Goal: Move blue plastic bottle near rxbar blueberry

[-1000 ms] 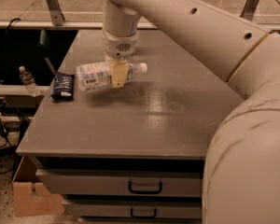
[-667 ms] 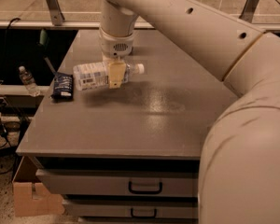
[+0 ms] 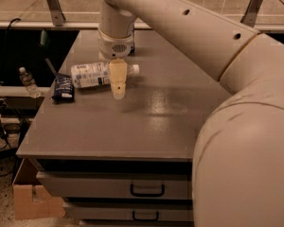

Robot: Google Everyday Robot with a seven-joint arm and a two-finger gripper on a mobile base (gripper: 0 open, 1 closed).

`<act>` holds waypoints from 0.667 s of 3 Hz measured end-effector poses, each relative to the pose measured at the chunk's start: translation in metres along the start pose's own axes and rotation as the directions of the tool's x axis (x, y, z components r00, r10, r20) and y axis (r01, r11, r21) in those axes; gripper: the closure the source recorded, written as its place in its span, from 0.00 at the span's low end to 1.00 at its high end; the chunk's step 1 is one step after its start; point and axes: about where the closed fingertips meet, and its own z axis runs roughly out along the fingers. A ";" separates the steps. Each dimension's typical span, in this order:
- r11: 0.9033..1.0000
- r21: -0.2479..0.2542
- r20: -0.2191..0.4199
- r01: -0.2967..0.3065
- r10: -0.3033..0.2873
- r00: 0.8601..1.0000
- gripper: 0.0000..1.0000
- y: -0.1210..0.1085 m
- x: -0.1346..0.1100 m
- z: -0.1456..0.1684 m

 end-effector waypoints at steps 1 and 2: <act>1.000 0.000 0.001 -0.002 0.002 1.000 0.00 0.000 0.001 0.000; 0.999 0.003 0.005 -0.042 0.042 0.999 0.00 0.007 0.021 0.000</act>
Offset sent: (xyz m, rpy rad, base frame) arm -0.0010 -0.0630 -0.0090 0.0228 0.0238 -0.1139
